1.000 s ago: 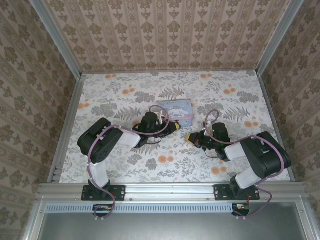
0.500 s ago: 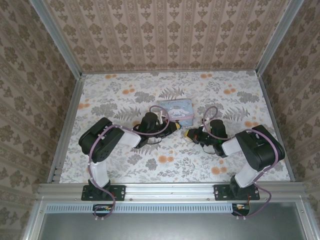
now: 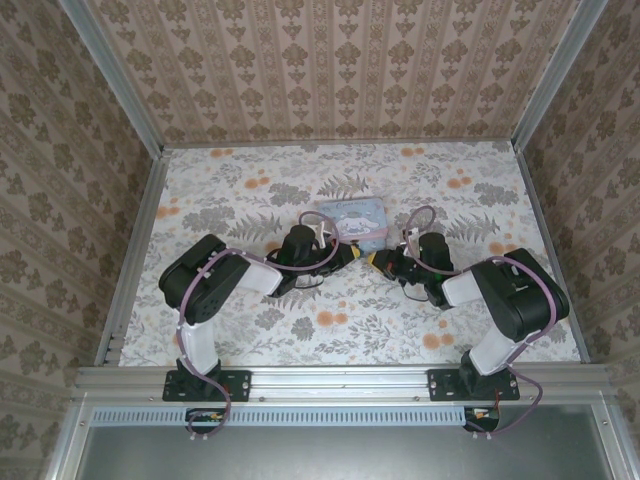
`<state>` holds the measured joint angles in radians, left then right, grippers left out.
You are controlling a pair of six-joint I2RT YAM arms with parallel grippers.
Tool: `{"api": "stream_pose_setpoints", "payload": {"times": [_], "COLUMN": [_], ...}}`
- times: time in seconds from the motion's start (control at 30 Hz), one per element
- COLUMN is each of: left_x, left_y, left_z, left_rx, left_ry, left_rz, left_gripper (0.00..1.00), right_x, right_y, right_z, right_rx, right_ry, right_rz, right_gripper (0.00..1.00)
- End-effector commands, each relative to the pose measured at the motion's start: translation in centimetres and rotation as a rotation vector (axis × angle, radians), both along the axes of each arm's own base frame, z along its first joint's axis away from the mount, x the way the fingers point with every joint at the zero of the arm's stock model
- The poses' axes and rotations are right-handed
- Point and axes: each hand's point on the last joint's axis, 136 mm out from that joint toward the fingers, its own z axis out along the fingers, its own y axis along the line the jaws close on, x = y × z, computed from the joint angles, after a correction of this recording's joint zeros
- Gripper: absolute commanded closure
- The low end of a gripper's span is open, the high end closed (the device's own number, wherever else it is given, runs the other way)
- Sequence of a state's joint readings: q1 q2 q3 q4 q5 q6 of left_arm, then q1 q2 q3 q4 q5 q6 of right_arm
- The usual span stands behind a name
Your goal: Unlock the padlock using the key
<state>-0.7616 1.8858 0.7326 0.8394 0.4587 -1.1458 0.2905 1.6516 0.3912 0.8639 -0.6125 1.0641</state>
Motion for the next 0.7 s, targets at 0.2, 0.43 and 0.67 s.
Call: {"api": "stream_pose_setpoints", "payload": {"times": [0.2, 0.43, 0.67], "left_x": [0.0, 0.0, 0.1], "left_y": [0.0, 0.0, -0.2], "left_z": [-0.3, -0.5, -0.3], "left_rx": [-0.023, -0.024, -0.033], "left_ry": [0.003, 0.002, 0.01], "left_rz": [-0.011, -0.008, -0.007], "left_gripper": [1.0, 1.0, 1.0], "right_x": [0.4, 0.4, 0.3], "right_y": [-0.1, 0.0, -0.1], "right_z": [1.4, 2.1, 1.4], "right_rx": [0.003, 0.011, -0.003], "right_ry": [-0.028, -0.037, -0.026], "right_rz": [-0.009, -0.006, -0.004], "right_gripper": [1.0, 1.0, 1.0]}}
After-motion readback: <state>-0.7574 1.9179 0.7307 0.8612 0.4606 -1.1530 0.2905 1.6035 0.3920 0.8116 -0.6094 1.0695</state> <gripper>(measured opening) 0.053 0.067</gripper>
